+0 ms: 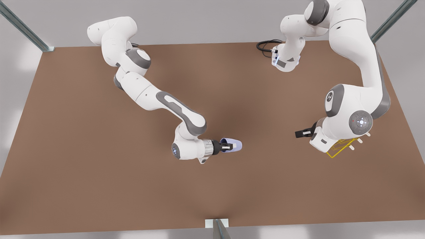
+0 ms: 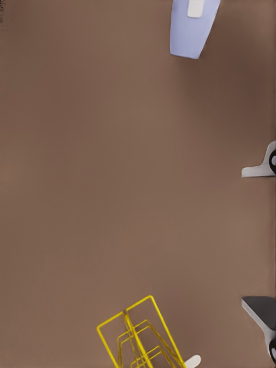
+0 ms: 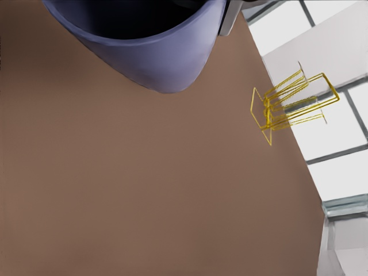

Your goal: Place the cup on the cup holder

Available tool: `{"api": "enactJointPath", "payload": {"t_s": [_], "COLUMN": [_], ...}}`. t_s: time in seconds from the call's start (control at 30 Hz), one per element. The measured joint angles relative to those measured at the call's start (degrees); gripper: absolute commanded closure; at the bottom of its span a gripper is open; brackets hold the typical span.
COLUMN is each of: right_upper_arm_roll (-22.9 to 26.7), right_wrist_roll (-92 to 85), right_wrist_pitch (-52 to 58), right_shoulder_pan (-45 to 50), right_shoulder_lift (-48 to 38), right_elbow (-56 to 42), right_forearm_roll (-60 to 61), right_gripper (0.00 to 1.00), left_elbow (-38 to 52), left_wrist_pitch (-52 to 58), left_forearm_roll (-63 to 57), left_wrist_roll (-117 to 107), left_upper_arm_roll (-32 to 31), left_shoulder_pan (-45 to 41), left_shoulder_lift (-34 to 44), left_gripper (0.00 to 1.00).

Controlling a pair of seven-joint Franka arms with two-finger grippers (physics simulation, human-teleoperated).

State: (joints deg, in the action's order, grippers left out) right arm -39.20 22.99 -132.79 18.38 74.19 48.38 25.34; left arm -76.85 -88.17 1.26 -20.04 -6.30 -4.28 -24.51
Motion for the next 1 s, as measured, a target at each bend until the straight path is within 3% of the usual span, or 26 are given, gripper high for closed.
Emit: {"api": "enactJointPath", "payload": {"t_s": [0.17, 0.3, 0.47, 0.5, 0.53, 1.0], "right_upper_arm_roll": [0.17, 0.52, 0.54, 0.55, 0.55, 1.14], "right_wrist_roll": [1.16, 1.87, 2.55, 2.7, 2.89, 4.58], "right_wrist_pitch": [-2.59, -3.87, -4.55, -4.57, -4.57, -4.2], "right_shoulder_pan": [2.6, 3.41, 4.69, 4.79, 4.85, 1.81], "right_shoulder_lift": [3.97, 4.97, 6.03, 6.27, 6.45, 6.96], "right_elbow": [-5.21, -5.73, -6.02, -6.08, -6.12, -5.12], "right_forearm_roll": [0.02, 0.02, 0.01, -0.09, -0.22, -2.01], "right_gripper": [0.79, 0.79, 0.79, 0.5, 0.0, 0.0], "left_elbow": [0.86, 9.64, 11.79, 11.83, 11.81, 10.42], "left_wrist_pitch": [-4.62, -10.41, -17.04, -17.93, -18.67, -22.29], "left_forearm_roll": [6.25, 9.79, 7.39, 6.95, 6.54, 3.61], "left_wrist_roll": [-17.75, -35.5, -57.18, -60.86, -64.33, -96.23], "left_upper_arm_roll": [-0.18, 6.15, 10.36, 10.45, 10.47, 9.9], "left_shoulder_pan": [-13.28, -12.83, -18.52, -20.37, -21.57, -28.38], "left_shoulder_lift": [-3.17, -9.58, -14.81, -15.82, -16.66, -21.54], "left_gripper": [0.0, 0.0, 0.0, 0.0, 0.0, 0.0]}}
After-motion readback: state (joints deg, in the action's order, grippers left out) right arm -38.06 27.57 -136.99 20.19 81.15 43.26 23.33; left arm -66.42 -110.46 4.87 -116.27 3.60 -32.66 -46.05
